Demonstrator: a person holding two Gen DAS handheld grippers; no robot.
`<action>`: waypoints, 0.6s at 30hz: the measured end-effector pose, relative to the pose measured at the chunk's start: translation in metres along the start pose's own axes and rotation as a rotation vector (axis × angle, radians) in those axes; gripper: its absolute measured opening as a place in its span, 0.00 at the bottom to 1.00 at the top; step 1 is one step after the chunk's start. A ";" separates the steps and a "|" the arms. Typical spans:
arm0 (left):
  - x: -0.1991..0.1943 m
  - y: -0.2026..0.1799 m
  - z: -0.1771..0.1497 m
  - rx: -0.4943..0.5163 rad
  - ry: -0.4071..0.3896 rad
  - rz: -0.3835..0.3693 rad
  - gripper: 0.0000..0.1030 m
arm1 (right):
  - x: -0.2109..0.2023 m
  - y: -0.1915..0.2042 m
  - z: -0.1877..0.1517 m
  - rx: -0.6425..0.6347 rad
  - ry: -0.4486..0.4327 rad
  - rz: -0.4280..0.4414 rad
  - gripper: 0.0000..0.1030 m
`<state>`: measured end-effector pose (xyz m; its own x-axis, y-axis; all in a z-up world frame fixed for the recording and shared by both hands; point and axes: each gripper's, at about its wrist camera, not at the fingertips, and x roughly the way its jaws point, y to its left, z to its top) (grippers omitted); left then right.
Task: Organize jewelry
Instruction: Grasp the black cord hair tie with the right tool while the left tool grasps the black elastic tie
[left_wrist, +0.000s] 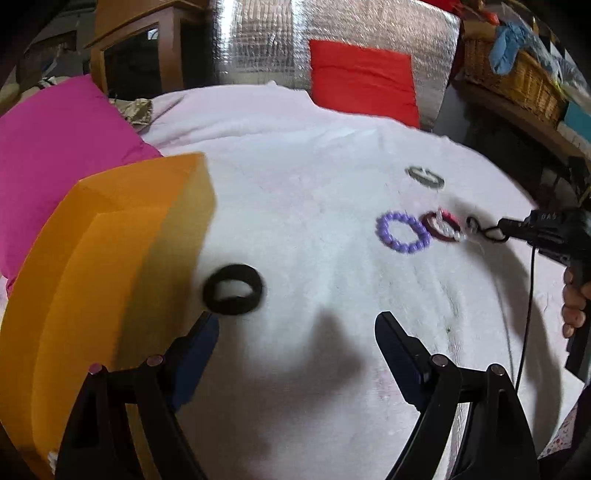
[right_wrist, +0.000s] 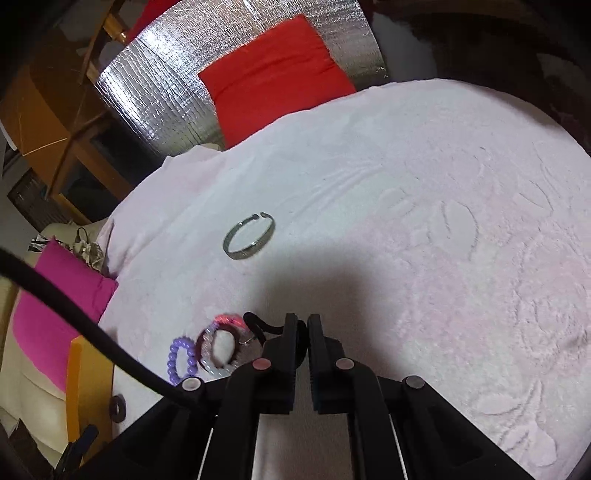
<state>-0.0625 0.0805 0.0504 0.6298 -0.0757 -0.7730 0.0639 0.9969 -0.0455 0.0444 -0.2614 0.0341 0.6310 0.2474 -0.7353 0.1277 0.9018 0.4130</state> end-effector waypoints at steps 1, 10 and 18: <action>0.004 -0.008 0.000 0.019 0.009 0.007 0.84 | 0.000 -0.004 -0.001 -0.001 0.004 -0.002 0.06; 0.024 -0.060 0.001 0.229 -0.035 0.200 0.84 | 0.002 -0.034 -0.005 0.069 0.037 0.014 0.06; 0.039 -0.001 0.022 0.062 -0.001 0.226 0.84 | 0.006 -0.027 -0.007 0.064 0.037 -0.001 0.06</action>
<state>-0.0208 0.0762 0.0342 0.6347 0.1488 -0.7583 -0.0310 0.9854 0.1675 0.0395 -0.2815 0.0148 0.6023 0.2605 -0.7546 0.1776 0.8779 0.4448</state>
